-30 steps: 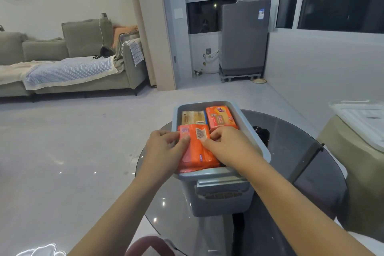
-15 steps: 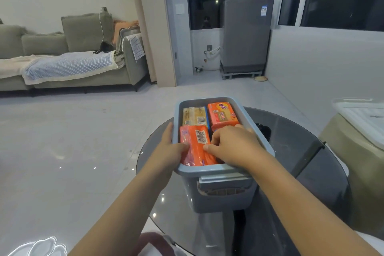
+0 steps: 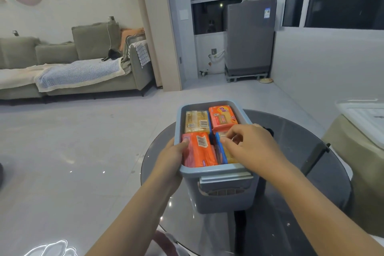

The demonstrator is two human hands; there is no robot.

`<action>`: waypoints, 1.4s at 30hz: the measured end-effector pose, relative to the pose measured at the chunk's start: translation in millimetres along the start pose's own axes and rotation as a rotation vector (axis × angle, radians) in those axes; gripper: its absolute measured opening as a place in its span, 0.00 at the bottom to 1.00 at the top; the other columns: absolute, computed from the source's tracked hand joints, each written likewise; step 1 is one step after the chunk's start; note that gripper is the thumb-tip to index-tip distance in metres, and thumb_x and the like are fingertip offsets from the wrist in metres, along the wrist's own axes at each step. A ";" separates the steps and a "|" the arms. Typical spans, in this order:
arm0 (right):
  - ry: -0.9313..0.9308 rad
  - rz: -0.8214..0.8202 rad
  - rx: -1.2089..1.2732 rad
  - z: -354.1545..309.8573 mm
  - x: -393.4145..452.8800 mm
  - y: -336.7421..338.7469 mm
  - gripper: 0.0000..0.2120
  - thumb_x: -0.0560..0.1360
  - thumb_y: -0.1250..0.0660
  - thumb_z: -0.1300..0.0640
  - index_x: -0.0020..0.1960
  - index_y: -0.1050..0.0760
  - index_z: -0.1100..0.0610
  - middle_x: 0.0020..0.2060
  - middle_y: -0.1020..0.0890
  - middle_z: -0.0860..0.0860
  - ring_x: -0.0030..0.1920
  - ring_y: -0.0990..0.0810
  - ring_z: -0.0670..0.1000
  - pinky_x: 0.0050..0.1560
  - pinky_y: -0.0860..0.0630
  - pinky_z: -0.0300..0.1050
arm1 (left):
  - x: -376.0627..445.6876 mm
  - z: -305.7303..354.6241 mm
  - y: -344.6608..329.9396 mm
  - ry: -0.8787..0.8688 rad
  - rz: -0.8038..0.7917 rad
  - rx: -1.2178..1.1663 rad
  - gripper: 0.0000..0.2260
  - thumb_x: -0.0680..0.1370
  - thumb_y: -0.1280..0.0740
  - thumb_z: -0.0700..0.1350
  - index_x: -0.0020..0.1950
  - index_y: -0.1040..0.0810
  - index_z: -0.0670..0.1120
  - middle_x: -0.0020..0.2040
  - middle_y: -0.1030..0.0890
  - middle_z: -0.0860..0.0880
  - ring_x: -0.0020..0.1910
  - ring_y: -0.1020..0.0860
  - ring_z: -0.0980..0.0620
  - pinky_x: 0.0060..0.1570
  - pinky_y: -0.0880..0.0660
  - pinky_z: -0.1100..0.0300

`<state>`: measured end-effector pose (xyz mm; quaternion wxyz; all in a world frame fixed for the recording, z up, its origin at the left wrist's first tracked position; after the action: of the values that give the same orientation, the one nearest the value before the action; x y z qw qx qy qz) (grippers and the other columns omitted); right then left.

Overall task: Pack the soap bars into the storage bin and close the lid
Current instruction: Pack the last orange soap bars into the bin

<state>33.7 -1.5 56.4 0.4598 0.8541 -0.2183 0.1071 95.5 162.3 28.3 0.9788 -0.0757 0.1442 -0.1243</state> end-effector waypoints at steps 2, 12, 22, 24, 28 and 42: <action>0.004 0.030 -0.078 7.1 -2.7 6.6 0.08 0.74 0.37 0.43 0.47 0.23 0.45 0.40 0.26 0.41 0.52 0.29 0.48 0.53 0.33 0.47 | -2.8 -3.1 -6.4 -0.008 0.033 -0.009 0.11 0.81 0.40 0.48 0.62 0.28 0.48 0.53 0.17 0.43 0.49 0.17 0.44 0.46 0.19 0.48; -0.316 0.293 0.114 77.2 -14.5 38.0 0.23 0.73 0.35 0.55 0.66 0.34 0.56 0.63 0.30 0.56 0.65 0.36 0.56 0.65 0.38 0.50 | -21.9 -34.9 -96.2 -0.118 0.190 -0.150 0.18 0.80 0.44 0.44 0.69 0.36 0.55 0.53 0.20 0.49 0.47 0.19 0.49 0.41 0.21 0.55; -0.531 0.372 0.388 108.1 -30.0 38.7 0.36 0.70 0.31 0.52 0.71 0.45 0.58 0.69 0.35 0.58 0.68 0.35 0.58 0.59 0.33 0.49 | -9.2 -49.5 -155.2 -0.025 0.061 -0.068 0.35 0.77 0.37 0.56 0.76 0.55 0.57 0.75 0.37 0.49 0.67 0.28 0.46 0.66 0.31 0.47; -0.533 0.352 0.387 105.9 -33.9 35.5 0.40 0.71 0.31 0.49 0.74 0.49 0.57 0.70 0.38 0.57 0.69 0.36 0.58 0.61 0.33 0.52 | -5.4 -47.3 -144.9 -0.005 0.041 -0.071 0.32 0.76 0.35 0.56 0.75 0.48 0.56 0.70 0.30 0.49 0.63 0.26 0.47 0.64 0.28 0.47; -0.485 0.294 0.383 100.8 -38.7 26.8 0.41 0.73 0.35 0.47 0.76 0.57 0.51 0.74 0.45 0.55 0.72 0.39 0.57 0.66 0.31 0.56 | 14.4 -37.7 -106.7 0.031 0.014 -0.092 0.23 0.76 0.33 0.52 0.69 0.33 0.48 0.60 0.22 0.48 0.57 0.23 0.50 0.53 0.25 0.54; -0.462 0.233 0.496 128.5 -7.3 36.2 0.30 0.77 0.38 0.53 0.74 0.47 0.47 0.62 0.26 0.49 0.43 0.26 0.41 0.32 0.30 0.32 | 62.8 -8.7 -66.4 0.104 -0.021 -0.309 0.17 0.71 0.27 0.44 0.58 0.24 0.42 0.43 0.18 0.48 0.42 0.20 0.53 0.37 0.26 0.62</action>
<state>7.9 -123.8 9.1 0.1616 0.9107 -0.3799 0.0128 136.4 81.1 15.6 0.9453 -0.2205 0.2115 -0.1144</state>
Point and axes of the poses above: each hand's wrist, its own x-axis towards the middle knuckle, its own y-axis out of the back of the hand, z = x × y, the point moved 2 cm from there along x, towards the middle knuckle
